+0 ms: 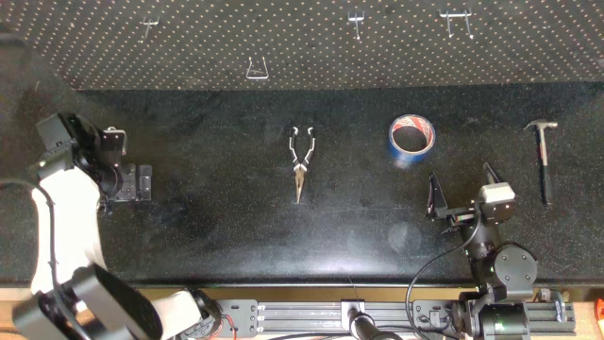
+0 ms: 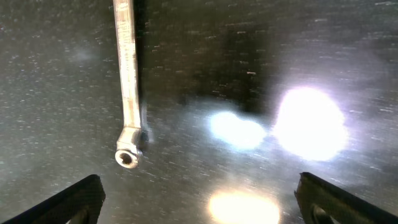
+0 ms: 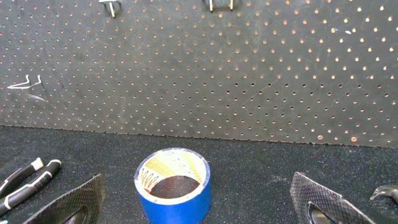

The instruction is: Place Tools Onto Pegboard

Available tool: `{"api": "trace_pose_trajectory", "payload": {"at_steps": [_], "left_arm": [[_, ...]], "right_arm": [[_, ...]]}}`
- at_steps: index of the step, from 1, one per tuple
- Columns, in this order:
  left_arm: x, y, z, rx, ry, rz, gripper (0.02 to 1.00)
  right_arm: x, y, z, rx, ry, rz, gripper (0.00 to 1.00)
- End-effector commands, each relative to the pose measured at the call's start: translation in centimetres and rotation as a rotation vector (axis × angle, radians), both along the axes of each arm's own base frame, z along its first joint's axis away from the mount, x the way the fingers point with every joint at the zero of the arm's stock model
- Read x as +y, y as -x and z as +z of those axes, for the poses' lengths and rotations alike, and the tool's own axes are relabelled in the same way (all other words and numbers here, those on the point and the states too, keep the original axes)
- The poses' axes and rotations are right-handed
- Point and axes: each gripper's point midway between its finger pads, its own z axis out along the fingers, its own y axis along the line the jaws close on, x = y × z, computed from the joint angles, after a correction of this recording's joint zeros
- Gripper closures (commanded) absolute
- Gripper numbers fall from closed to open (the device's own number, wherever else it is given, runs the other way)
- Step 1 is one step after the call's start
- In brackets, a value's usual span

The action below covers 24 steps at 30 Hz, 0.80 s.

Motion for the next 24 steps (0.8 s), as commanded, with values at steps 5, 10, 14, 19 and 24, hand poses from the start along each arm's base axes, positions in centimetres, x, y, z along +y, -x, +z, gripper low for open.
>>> {"api": "trace_pose_trajectory", "payload": {"at_steps": [5,10,14,19,24], "left_arm": [[5.6,-5.6,-0.9,-0.025,0.135,0.025,0.025],[6.7,-7.2,-4.1,0.029,0.177,0.021,0.023],[6.4,-6.8,-5.9,0.081,0.204,-0.04,0.025],[6.4,-6.6,-6.3,0.1,0.203,-0.086,0.023],[6.6,-6.3,-6.8,0.121,0.195,-0.09,0.229]], "right_arm": [[0.2,0.1,-0.1,0.004,-0.007,0.006,0.025],[0.2,0.1,-0.1,0.004,-0.007,0.006,0.025],[0.2,0.1,-0.1,0.004,-0.007,0.006,0.025],[0.2,0.1,-0.1,0.004,-0.007,0.006,0.025],[0.2,0.1,-0.1,0.004,-0.007,0.006,0.025]]}}
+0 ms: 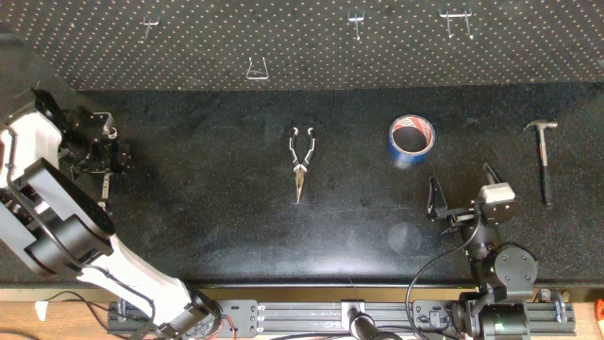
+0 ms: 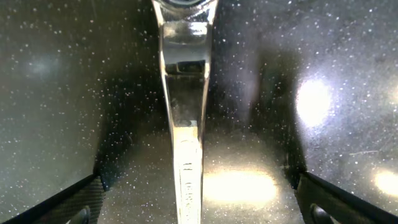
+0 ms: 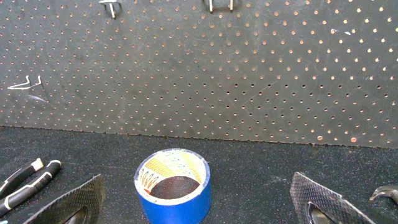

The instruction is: Place Tools Onto Pegboard

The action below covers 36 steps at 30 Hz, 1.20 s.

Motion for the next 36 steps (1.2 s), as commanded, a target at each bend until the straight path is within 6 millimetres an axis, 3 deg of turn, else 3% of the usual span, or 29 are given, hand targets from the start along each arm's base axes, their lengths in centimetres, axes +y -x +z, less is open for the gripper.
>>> {"api": "trace_pose_trajectory", "payload": {"at_steps": [1,2,3,4,9,11,12,13,15,16,20,22,27,36], "left_arm": [[0.4,-0.2,-0.5,0.011,-0.001,-0.017,0.325],[0.5,-0.2,-0.5,0.012,-0.001,-0.007,0.579],[0.5,-0.1,-0.5,0.012,-0.001,0.01,0.711],[0.8,-0.1,-0.5,0.006,-0.004,0.049,0.989],[0.7,-0.5,0.3,-0.017,-0.017,0.056,0.989],[0.4,-2.6,5.1,-0.143,-0.099,0.098,0.989],[-0.3,-4.1,9.3,-0.278,-0.162,0.137,0.989],[-1.0,-4.8,11.6,-0.356,-0.194,0.143,0.989],[-4.5,-6.0,16.6,-0.556,-0.262,0.082,0.991],[-7.3,-6.3,18.3,-0.649,-0.272,0.037,0.991],[-16.9,-5.7,21.0,-0.901,-0.19,-0.056,0.989],[-19.0,-5.0,22.4,-0.975,-0.113,0.009,0.989],[-18.2,-5.7,22.3,-0.989,-0.118,0.067,0.989],[-15.8,-8.5,18.4,-0.921,-0.146,0.113,0.989]], "right_arm": [[0.2,0.1,-0.1,0.003,-0.007,0.006,0.025],[0.2,0.1,-0.1,0.003,-0.007,0.006,0.025],[0.2,0.1,-0.1,0.003,-0.007,0.006,0.025],[0.2,0.1,-0.1,0.003,-0.007,0.006,0.025],[0.2,0.1,-0.1,0.003,-0.007,0.006,0.025],[0.2,0.1,-0.1,0.003,-0.007,0.006,0.025],[0.2,0.1,-0.1,0.003,-0.007,0.006,0.025],[0.2,0.1,-0.1,0.003,-0.007,0.006,0.025],[0.2,0.1,-0.1,0.003,-0.007,0.006,0.025],[0.2,0.1,-0.1,0.003,-0.007,0.006,0.025],[0.2,0.1,-0.1,0.003,-0.007,0.006,0.025],[0.2,0.1,-0.1,0.003,-0.007,0.006,0.025],[0.2,0.1,-0.1,0.003,-0.007,0.006,0.025],[0.2,0.1,-0.1,0.003,-0.007,0.006,0.025]]}}
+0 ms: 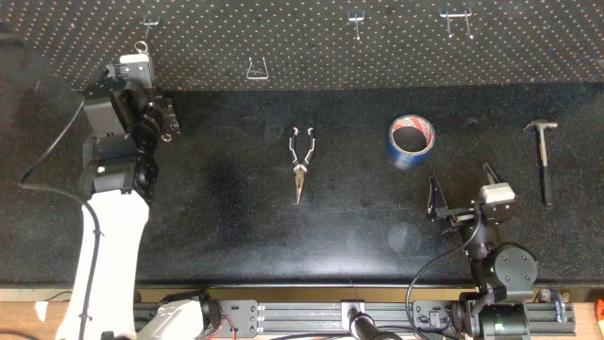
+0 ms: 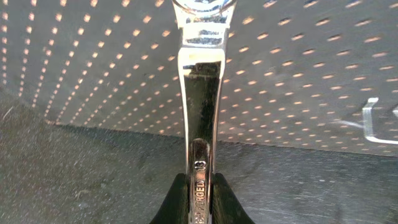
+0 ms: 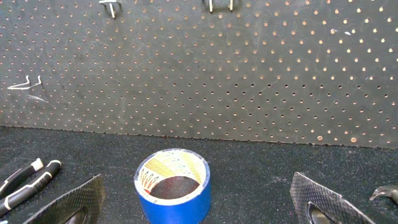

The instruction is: Place Tools Onto Pegboard

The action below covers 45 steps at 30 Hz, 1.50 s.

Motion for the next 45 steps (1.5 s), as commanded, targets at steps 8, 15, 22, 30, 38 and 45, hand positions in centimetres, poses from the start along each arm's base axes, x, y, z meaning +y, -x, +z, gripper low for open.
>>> {"api": "trace_pose_trajectory", "payload": {"at_steps": [8,15,22,30,38,45], "left_arm": [[0.8,-1.5,0.3,-0.048,0.001,0.022,0.989],[0.8,-2.2,-1.6,-0.009,0.009,0.016,0.989],[1.2,-1.6,-0.5,-0.025,-0.009,0.041,0.993],[0.7,1.0,2.8,-0.071,-0.015,0.039,0.989],[-0.6,1.0,-0.1,-0.027,-0.026,-0.038,0.989],[0.0,0.8,0.2,-0.043,-0.073,-0.003,0.991]], "right_arm": [[0.2,0.1,-0.1,0.003,-0.007,0.006,0.025],[0.2,0.1,-0.1,0.003,-0.007,0.006,0.025],[0.2,0.1,-0.1,0.003,-0.007,0.006,0.027],[0.2,0.1,-0.1,0.003,-0.007,0.006,0.025],[0.2,0.1,-0.1,0.003,-0.007,0.006,0.025],[0.2,0.1,-0.1,0.003,-0.007,0.006,0.025]]}}
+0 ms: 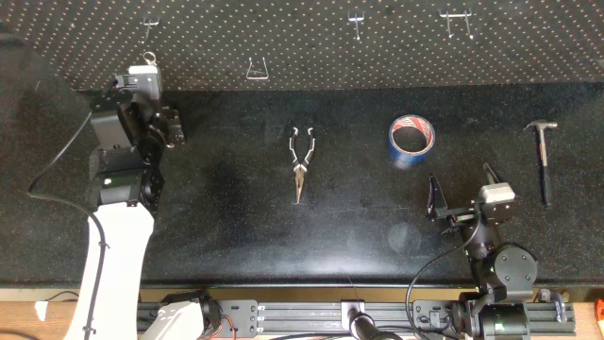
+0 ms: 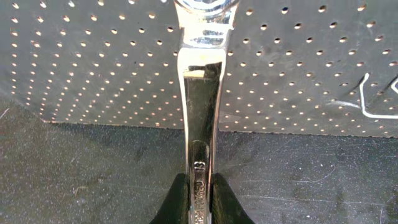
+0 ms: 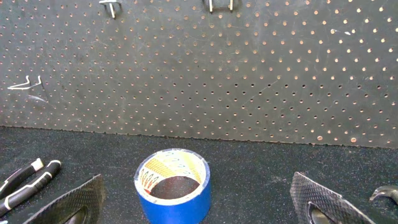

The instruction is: Place Tools Onto Pegboard

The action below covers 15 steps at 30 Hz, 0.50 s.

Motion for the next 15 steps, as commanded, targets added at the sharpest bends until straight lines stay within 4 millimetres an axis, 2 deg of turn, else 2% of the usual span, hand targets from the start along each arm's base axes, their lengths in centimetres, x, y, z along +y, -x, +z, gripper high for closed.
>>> {"api": "trace_pose_trajectory", "payload": {"at_steps": [1,15], "left_arm": [[1.4,-0.4,1.3,-0.046,-0.054,0.064,0.989],[2.0,-1.4,-0.2,-0.032,-0.029,0.105,0.989]], "right_arm": [[0.2,0.1,-0.1,0.003,-0.007,0.007,0.027],[0.2,0.1,-0.1,0.003,-0.007,0.007,0.027]]}}
